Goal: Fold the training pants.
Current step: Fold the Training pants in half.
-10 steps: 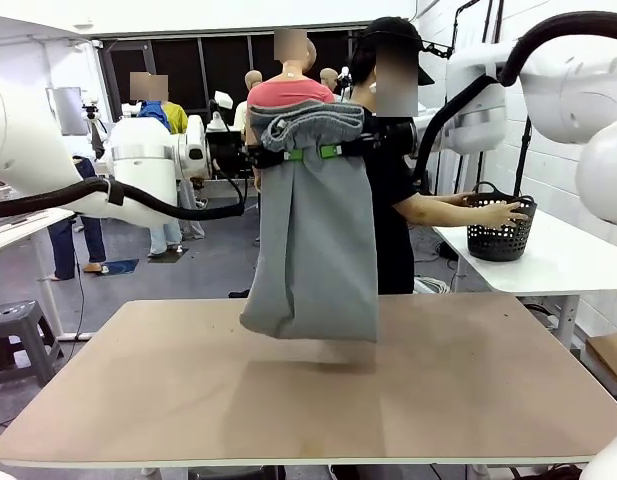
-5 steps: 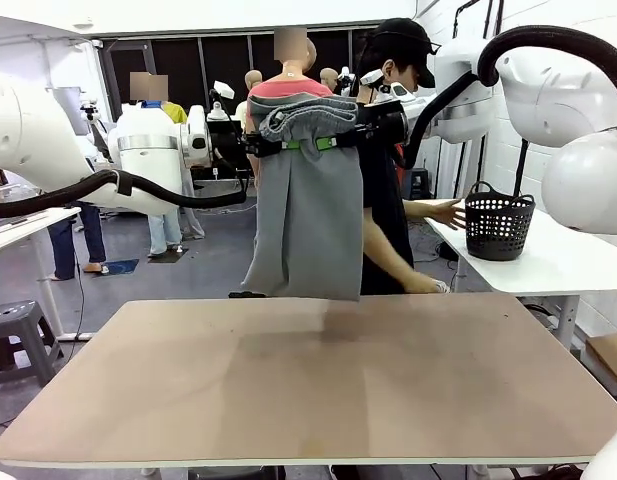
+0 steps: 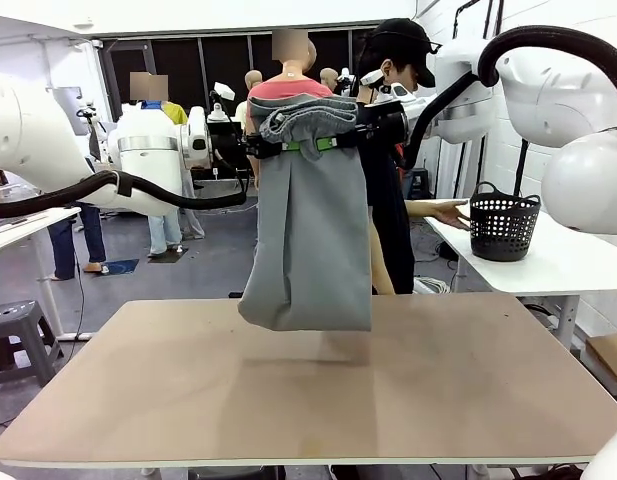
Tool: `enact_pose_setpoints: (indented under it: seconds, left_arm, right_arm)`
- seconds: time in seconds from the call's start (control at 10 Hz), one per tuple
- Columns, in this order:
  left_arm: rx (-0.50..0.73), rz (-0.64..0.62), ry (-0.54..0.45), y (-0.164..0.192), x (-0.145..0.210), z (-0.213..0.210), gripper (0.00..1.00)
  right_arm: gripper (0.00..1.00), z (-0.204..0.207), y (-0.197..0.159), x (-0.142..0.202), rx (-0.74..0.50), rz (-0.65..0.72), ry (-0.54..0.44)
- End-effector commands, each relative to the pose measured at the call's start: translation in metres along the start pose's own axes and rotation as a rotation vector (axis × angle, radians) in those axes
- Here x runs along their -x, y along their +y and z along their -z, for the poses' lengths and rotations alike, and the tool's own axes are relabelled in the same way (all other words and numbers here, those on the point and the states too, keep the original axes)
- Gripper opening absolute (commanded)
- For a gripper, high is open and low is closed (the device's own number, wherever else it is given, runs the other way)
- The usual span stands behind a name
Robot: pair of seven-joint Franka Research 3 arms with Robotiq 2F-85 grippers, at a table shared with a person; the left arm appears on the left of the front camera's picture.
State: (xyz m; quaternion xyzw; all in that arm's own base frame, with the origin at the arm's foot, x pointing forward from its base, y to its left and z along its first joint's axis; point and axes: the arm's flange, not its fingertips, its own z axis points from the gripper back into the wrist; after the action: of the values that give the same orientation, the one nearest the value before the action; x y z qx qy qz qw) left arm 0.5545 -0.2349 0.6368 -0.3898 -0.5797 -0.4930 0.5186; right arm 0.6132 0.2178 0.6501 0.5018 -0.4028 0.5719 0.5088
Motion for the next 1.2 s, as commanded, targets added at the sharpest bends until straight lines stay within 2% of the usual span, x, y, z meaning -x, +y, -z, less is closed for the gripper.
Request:
enact_pose_setpoints:
  seconds: [0.0,0.3,0.5,0.7,1.1]
  left_arm:
    - [-0.015,0.003,0.013,0.016,-0.006,0.012,0.0]
    - [-0.041,0.069,0.038,0.042,0.003,0.021,0.0]
    - [-0.038,0.07,0.022,0.05,0.031,0.017,0.0]
    - [-0.013,0.047,-0.042,0.043,0.068,0.007,0.0]
    - [0.003,-0.063,-0.061,0.01,0.085,-0.017,0.0]
  right_arm:
    - [0.0,0.002,-0.028,-0.006,0.009,0.032,0.016]
    - [0.0,0.002,-0.048,0.001,0.037,0.013,0.035]
    - [0.0,0.0,-0.06,0.031,0.044,0.017,0.064]
    - [0.0,0.003,-0.054,0.065,0.026,0.05,0.078]
    - [0.0,0.018,-0.029,0.082,-0.036,0.104,0.053]
